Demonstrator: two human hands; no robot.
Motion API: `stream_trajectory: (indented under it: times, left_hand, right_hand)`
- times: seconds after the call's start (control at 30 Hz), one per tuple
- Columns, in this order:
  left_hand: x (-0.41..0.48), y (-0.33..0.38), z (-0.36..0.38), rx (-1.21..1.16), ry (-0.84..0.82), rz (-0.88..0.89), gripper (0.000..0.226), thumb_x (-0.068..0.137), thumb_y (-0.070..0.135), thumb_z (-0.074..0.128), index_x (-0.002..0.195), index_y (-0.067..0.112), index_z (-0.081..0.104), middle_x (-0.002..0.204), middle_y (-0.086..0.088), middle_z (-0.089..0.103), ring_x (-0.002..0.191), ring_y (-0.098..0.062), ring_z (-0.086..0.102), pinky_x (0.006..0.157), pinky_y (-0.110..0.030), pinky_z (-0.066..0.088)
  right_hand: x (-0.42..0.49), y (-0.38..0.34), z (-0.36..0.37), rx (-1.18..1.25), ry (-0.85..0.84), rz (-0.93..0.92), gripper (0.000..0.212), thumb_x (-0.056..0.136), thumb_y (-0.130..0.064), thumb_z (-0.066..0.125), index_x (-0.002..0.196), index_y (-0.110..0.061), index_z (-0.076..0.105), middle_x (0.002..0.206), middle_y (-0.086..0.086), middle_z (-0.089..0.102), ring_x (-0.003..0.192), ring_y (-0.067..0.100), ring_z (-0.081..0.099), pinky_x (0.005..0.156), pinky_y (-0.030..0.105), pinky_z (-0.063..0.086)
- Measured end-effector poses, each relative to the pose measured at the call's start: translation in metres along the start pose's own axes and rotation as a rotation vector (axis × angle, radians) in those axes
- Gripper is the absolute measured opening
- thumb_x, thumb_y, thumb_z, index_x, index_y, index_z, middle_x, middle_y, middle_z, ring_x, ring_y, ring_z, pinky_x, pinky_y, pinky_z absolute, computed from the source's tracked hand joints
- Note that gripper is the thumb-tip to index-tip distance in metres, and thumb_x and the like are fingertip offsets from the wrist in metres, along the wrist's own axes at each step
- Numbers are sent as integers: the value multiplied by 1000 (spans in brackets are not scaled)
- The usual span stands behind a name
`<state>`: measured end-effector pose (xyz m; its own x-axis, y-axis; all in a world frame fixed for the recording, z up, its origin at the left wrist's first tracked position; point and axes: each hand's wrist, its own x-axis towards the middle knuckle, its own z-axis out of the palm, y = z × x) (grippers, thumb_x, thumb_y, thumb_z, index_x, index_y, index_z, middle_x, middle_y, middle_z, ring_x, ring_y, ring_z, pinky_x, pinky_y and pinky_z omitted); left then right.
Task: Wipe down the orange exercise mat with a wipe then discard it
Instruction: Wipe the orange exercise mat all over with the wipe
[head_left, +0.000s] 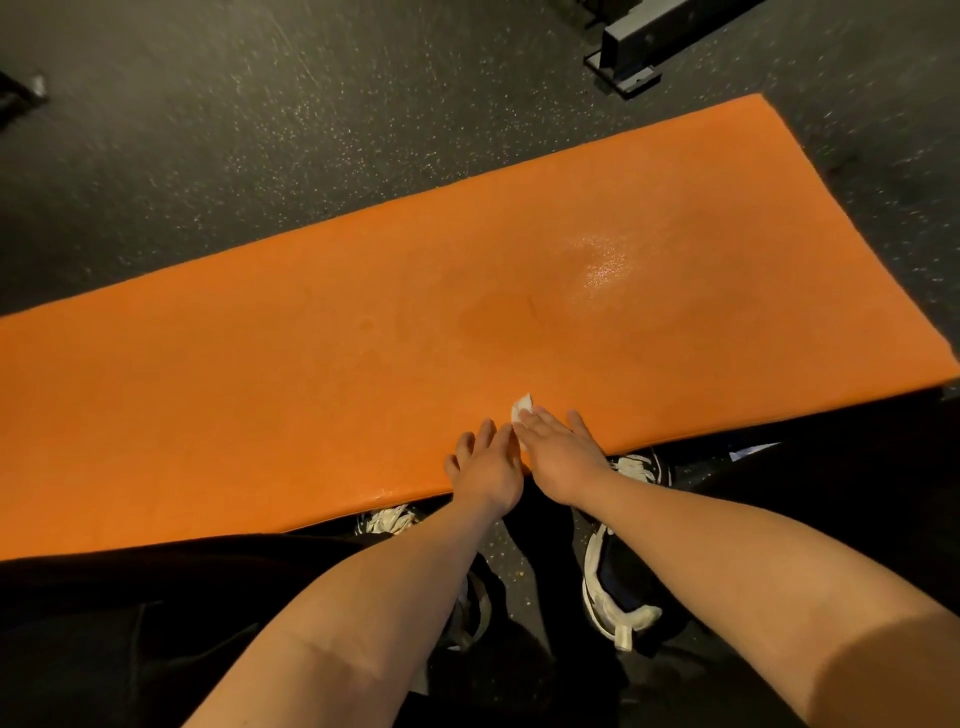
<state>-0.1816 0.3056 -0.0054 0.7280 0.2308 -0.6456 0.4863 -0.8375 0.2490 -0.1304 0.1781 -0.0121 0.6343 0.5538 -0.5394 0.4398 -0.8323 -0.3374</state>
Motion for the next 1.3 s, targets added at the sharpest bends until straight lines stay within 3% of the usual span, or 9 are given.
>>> stream_trajectory:
  times: [0.2,0.47,0.6,0.67,0.87,0.93,1.03,1.1,1.3]
  left_hand:
    - [0,4,-8,89,-49,63,48,107,34,29,154,38,25,167,5,8,150,-32,7,117,-53,15]
    - [-5,8,-3,37,-22,91,47,108,42,22,155,38,26,167,6,11,150,-32,9,115,-53,15]
    - [-5,6,-4,40,-26,98,46,108,37,26,154,38,27,167,7,11,149,-31,9,114,-52,16]
    - [-4,10,-3,25,-18,83,46,107,38,26,153,39,29,167,8,13,148,-31,11,114,-51,16]
    - [-2,12,0,2,-2,51,47,107,45,22,154,41,28,166,13,14,146,-28,15,115,-48,16]
    - [0,9,-1,21,-2,60,46,107,45,23,153,41,28,166,12,13,145,-28,14,114,-47,16]
    - [4,6,-3,26,1,58,46,107,42,27,153,41,28,166,11,12,144,-30,15,111,-47,19]
    - [8,6,-4,19,8,43,46,107,42,28,153,42,28,166,11,12,141,-30,18,109,-46,20]
    - [18,9,-5,9,40,13,48,105,45,27,153,44,28,166,13,13,132,-27,26,103,-41,24]
  right_hand:
    - [-2,30,-19,9,63,366,69,102,-13,34,163,-19,2,170,-1,-12,155,19,-14,124,53,-5]
    - [-12,16,-9,16,6,5,69,99,-8,37,163,-19,13,171,-2,1,156,14,-6,125,49,-4]
    - [-12,40,-21,23,76,332,73,98,-11,39,163,-18,6,170,-1,-8,156,18,-12,124,52,-5]
    - [-13,32,-18,50,85,383,73,99,-13,38,163,-16,2,170,1,-11,155,19,-14,124,51,-6]
    - [-10,9,-1,39,1,20,70,100,-11,36,163,-19,9,171,-2,-2,156,14,-7,126,46,-4]
    - [-5,24,-9,-1,2,33,72,98,-8,37,163,-21,8,170,-4,-3,156,14,-8,125,48,-5]
    - [1,41,-25,9,43,310,74,99,-9,35,163,-17,0,170,-1,-12,155,18,-14,125,51,-5]
    - [5,35,-28,43,41,384,72,100,-12,34,162,-14,-3,169,1,-15,155,20,-16,125,51,-5]
    - [17,7,1,31,-4,42,65,104,-18,31,163,-20,5,170,-4,-8,155,13,-11,125,48,-8]
